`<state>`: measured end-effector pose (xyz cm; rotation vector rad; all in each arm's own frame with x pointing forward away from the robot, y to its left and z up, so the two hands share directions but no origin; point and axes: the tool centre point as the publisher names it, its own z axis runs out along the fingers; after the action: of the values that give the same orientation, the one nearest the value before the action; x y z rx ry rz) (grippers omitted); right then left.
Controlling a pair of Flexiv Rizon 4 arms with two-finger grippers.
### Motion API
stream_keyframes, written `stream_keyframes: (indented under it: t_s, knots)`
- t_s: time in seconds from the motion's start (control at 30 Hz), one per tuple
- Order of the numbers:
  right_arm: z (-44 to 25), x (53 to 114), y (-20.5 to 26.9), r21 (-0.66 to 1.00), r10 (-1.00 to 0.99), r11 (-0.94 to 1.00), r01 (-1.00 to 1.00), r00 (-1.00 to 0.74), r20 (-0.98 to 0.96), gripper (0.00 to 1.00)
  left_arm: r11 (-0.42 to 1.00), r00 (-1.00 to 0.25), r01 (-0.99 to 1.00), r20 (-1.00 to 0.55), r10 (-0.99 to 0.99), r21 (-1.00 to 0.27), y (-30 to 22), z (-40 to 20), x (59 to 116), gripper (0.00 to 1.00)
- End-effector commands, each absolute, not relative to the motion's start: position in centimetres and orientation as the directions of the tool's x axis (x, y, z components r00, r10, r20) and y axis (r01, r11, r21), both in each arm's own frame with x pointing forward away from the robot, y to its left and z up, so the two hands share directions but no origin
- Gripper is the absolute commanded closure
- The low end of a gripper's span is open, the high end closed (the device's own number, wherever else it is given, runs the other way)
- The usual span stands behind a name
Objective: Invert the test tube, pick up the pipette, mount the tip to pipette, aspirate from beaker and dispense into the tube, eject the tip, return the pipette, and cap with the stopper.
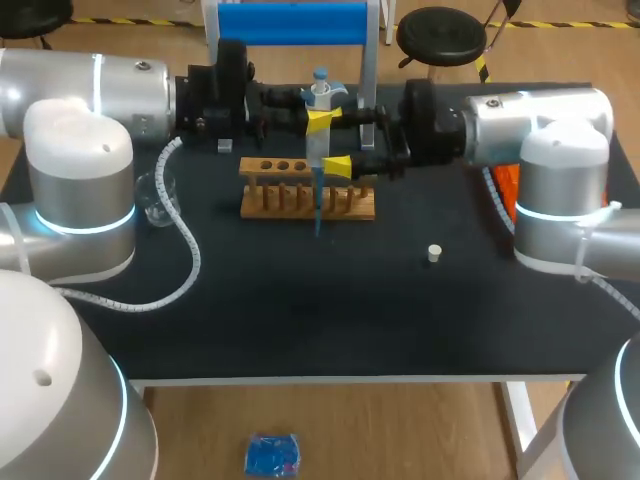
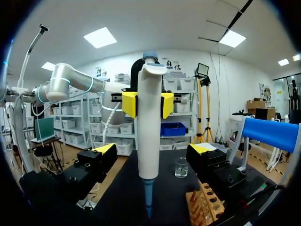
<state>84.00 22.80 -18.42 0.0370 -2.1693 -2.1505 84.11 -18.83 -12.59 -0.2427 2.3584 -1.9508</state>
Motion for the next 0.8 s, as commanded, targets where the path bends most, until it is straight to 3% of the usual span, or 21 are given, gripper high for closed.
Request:
stream_keyframes:
  t_s: [0.03,0.5,0.53,0.63,0.77,0.8]
  knots:
    - [-18.47,83.85,24.00,0.999,-0.073,0.006,0.049,-0.996,0.049,0.00,0.183,-0.985,-0.077,0.047,-0.163,-0.980,-18.81,-12.54,84.24,1.00]
    - [-17.95,83.62,24.74,0.998,-0.072,-0.008,0.055,-0.996,0.054,0.00,0.183,-0.985,-0.077,0.047,-0.163,-0.980,-18.81,-12.54,84.24,1.00]
    - [-17.96,83.61,24.75,0.998,-0.072,-0.008,0.056,-0.996,0.056,0.03,0.183,-0.985,-0.077,0.047,-0.163,-0.980,-18.81,-12.54,84.24,1.00]
    - [-17.99,83.54,24.77,0.998,-0.077,-0.006,0.056,-0.996,0.056,0.25,0.183,-0.985,-0.077,0.047,-0.163,-0.980,-18.81,-12.54,84.24,1.00]
    - [-18.00,83.49,24.85,0.998,-0.082,-0.003,0.055,-0.995,0.054,0.27,0.183,-0.985,-0.077,0.047,-0.163,-0.980,-18.81,-12.54,84.24,1.00]
    - [-18.01,83.50,24.88,0.999,-0.082,0.000,0.053,-0.995,0.053,0.21,0.183,-0.985,-0.077,0.047,-0.163,-0.980,-18.81,-12.54,84.24,1.00]
